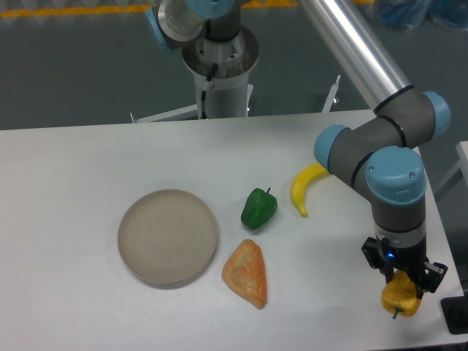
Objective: Place the yellow pepper on the plate
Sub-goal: 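Hold the yellow pepper in the gripper and lift it slightly, then carry the held yellow pepper across the table over the beige plate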
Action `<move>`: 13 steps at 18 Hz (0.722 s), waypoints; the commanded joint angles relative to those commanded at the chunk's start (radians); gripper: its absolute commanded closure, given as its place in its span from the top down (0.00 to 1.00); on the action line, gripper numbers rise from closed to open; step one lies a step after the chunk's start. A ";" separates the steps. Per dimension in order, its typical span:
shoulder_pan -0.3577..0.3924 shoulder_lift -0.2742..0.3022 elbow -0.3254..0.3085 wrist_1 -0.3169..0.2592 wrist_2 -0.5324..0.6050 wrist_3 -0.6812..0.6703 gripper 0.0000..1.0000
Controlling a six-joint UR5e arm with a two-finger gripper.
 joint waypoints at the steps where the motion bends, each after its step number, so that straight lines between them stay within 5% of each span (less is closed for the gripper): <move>1: 0.000 0.002 0.000 0.000 -0.003 0.000 0.37; 8: -0.002 0.041 -0.032 -0.002 -0.015 -0.006 0.37; 13: -0.037 0.156 -0.103 -0.083 -0.061 -0.113 0.37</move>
